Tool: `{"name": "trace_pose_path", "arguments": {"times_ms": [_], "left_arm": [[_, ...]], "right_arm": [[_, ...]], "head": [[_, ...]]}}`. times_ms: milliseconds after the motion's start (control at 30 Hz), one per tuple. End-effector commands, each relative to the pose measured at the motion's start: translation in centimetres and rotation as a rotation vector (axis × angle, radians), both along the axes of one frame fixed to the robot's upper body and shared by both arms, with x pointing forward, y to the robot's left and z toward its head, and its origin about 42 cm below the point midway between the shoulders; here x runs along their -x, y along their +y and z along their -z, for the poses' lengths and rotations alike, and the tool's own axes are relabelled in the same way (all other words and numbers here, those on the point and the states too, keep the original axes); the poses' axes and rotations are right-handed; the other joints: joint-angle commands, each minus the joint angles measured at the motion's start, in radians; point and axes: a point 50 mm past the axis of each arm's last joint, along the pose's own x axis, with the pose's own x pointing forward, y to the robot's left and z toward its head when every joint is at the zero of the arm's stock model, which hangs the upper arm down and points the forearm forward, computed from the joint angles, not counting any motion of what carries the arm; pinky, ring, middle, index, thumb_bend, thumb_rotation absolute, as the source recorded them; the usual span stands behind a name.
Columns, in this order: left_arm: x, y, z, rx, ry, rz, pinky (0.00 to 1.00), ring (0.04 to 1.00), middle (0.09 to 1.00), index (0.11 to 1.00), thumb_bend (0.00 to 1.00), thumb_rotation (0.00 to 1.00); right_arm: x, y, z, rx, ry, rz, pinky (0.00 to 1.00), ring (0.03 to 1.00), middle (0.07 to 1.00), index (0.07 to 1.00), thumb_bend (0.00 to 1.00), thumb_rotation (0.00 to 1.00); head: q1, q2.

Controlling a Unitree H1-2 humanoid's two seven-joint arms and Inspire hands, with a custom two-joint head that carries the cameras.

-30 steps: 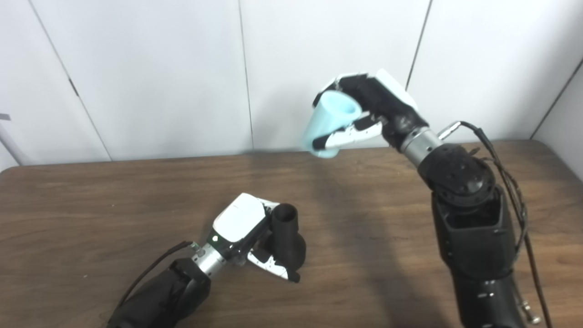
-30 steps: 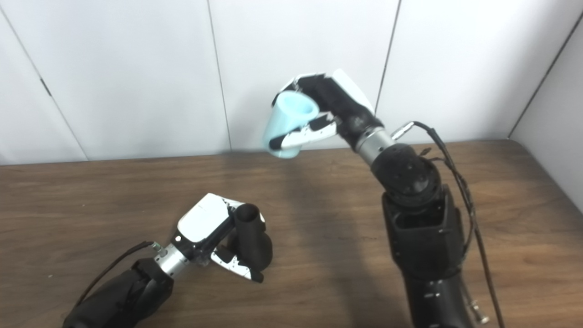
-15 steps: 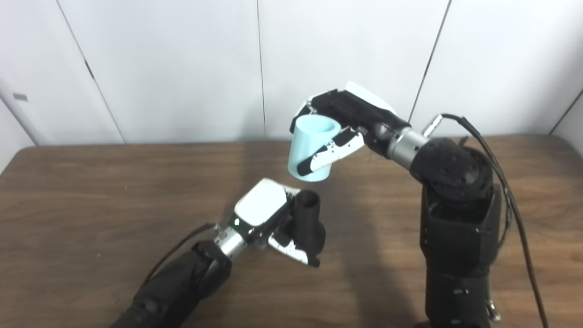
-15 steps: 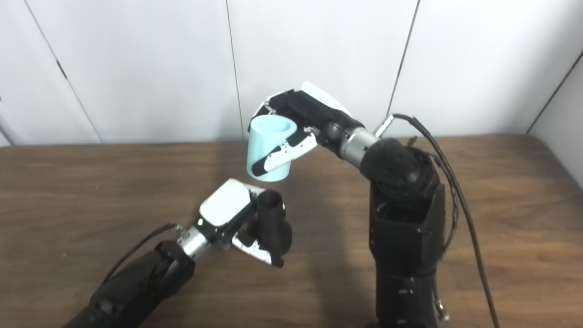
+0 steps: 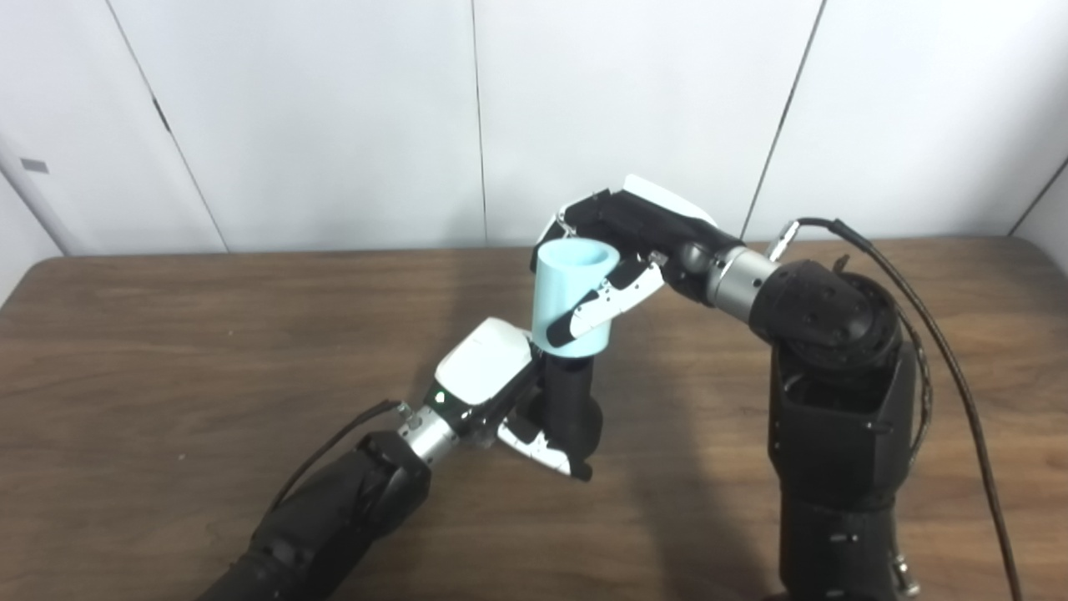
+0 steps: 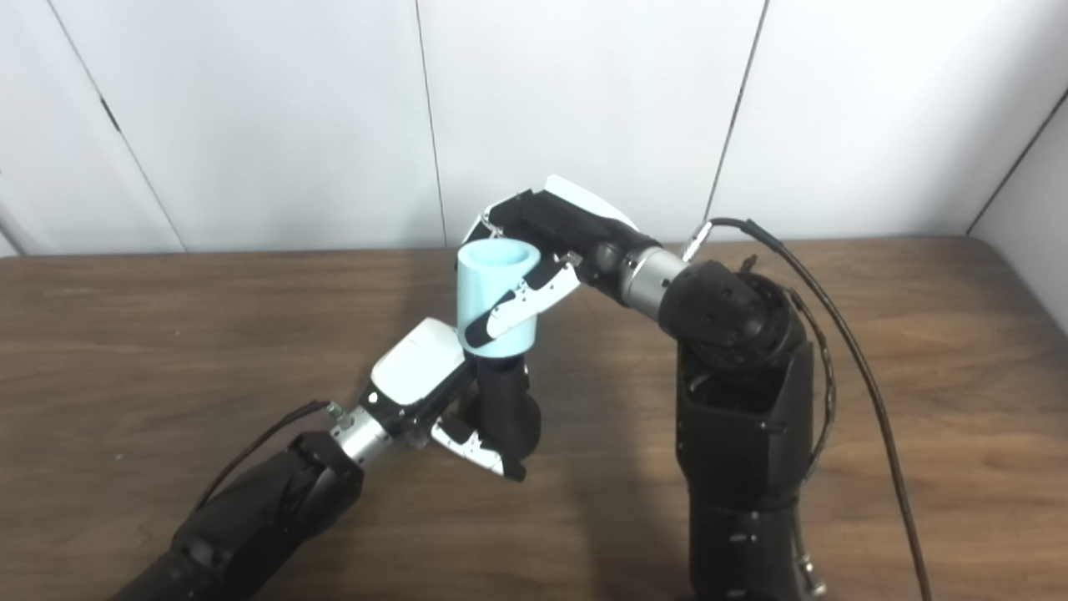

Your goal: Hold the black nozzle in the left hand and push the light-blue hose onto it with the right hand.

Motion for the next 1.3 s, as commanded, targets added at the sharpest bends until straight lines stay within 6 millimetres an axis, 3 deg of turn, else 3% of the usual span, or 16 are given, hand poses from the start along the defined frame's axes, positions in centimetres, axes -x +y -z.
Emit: {"name": "trace_pose_path", "arguments": {"times_ms": [0,300,600,700,933,1033,1267], "left_arm": [[3.6,1.0,6.1,-0.187,0.166,-0.006,0.26,0.384,0.473,0.483,0.53,0.00],[3.8,1.1,6.0,-0.188,0.169,-0.005,0.25,0.371,0.472,0.484,0.53,0.00],[4.0,1.0,5.9,-0.184,0.183,-0.009,0.27,0.394,0.473,0.484,0.53,0.00],[4.1,1.1,5.9,-0.178,0.185,-0.008,0.27,0.395,0.473,0.484,0.53,0.00],[4.1,1.2,6.0,-0.184,0.193,-0.015,0.28,0.403,0.473,0.484,0.53,0.00],[4.1,1.2,6.1,-0.186,0.188,-0.013,0.28,0.401,0.473,0.484,0.53,0.00],[3.9,1.1,6.0,-0.197,0.187,-0.013,0.28,0.401,0.473,0.484,0.53,0.00]], "right_arm": [[-0.1,0.2,-1.1,-0.016,-0.059,0.001,0.37,0.421,0.457,0.492,0.53,0.00],[-0.1,0.0,0.1,0.007,-0.085,-0.002,0.36,0.424,0.459,0.492,0.53,0.00],[-0.3,0.2,1.6,-0.090,-0.197,-0.010,0.23,0.310,0.419,0.505,0.53,0.00],[-0.4,0.2,1.4,-0.110,-0.202,-0.009,0.26,0.338,0.426,0.505,0.53,0.00],[-0.6,0.1,0.1,-0.160,-0.218,-0.005,0.30,0.381,0.439,0.498,0.53,0.00],[-0.8,-0.1,-0.7,-0.175,-0.198,-0.008,0.28,0.367,0.442,0.494,0.53,0.00],[-0.7,-0.9,-4.2,-0.078,-0.254,-0.070,0.31,0.393,0.463,0.487,0.53,0.00]], "head": [[0.002,0.004],[0.001,0.013],[0.008,0.018],[0.009,0.024],[0.006,0.024],[0.004,0.022],[0.005,0.021]]}}
